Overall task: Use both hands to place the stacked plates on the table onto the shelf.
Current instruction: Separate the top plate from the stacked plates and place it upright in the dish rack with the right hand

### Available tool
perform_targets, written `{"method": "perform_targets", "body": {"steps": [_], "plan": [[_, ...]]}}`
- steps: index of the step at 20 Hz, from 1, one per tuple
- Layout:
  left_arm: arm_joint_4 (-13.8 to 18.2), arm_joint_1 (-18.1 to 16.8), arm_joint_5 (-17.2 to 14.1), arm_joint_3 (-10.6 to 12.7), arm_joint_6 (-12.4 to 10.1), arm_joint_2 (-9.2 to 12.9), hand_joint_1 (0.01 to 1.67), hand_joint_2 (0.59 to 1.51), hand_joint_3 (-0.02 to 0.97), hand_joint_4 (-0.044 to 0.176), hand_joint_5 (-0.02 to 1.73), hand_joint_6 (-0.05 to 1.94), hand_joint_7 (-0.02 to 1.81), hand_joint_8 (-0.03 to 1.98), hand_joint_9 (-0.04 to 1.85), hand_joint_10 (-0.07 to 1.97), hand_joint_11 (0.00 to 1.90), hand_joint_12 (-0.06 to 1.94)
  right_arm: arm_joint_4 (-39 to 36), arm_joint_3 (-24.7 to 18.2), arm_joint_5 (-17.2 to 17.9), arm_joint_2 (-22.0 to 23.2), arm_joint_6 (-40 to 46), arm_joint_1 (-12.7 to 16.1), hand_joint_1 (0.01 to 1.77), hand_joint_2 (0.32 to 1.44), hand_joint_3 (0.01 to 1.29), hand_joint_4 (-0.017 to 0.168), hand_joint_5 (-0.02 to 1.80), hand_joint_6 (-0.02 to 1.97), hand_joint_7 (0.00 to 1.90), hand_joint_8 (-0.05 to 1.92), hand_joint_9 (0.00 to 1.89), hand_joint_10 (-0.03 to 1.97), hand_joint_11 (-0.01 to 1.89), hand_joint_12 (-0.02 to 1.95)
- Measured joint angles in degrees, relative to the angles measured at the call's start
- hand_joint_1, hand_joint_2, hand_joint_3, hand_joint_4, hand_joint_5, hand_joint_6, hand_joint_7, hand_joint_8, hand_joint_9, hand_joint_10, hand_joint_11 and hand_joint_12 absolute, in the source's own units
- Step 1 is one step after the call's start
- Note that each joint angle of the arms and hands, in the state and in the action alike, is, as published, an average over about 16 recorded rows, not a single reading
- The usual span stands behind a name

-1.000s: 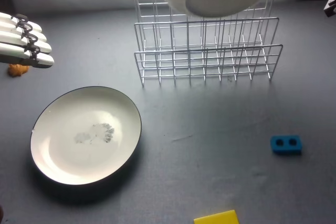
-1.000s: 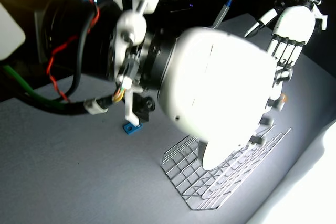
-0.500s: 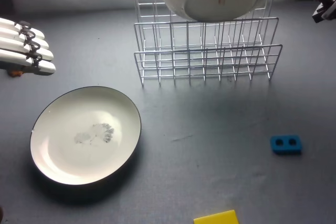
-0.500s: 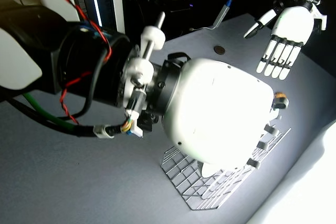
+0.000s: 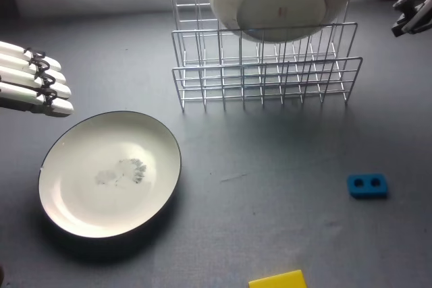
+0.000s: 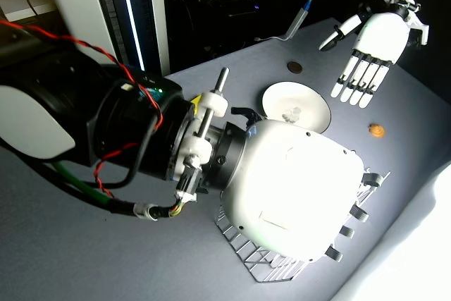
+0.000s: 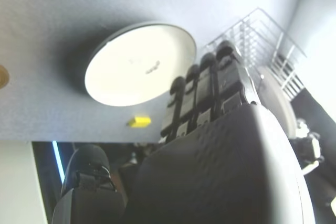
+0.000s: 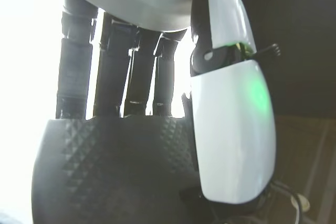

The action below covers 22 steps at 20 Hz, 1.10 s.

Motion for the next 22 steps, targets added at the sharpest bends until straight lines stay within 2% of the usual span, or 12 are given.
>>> {"method": "perform_targets", "body": {"steps": [8,14,22], "plan": [[-0.1,2.1,0.4,-0.4,1.0,-1.0,0.02,1.114,0.020,0.001,0.03,0.01,0.02,0.02,0.02,0.00,0.02,0.00,1.8,2.9,2.3,-1.8,-0.9,-3.7,1.23,1.00,0.02,-0.012,0.89,0.87,1.15,0.74,1.42,0.00,1.09,0.93],[-0.1,3.4,0.9,-0.8,2.1,-1.7,0.02,1.116,0.020,0.001,0.03,0.01,0.02,0.02,0.02,0.00,0.02,-0.01,2.0,4.3,3.2,-2.4,-1.1,-5.3,1.22,1.00,0.02,-0.012,0.87,0.88,1.12,0.71,1.39,0.00,1.04,0.95],[-0.2,5.0,1.7,-1.3,3.4,-2.2,0.02,1.116,0.020,0.002,0.03,0.01,0.02,0.02,0.02,0.00,0.02,-0.01,1.3,4.8,4.5,-2.1,-1.2,-5.5,1.11,1.03,0.02,-0.007,0.76,0.50,0.99,0.36,1.15,0.00,0.77,1.07]]}}
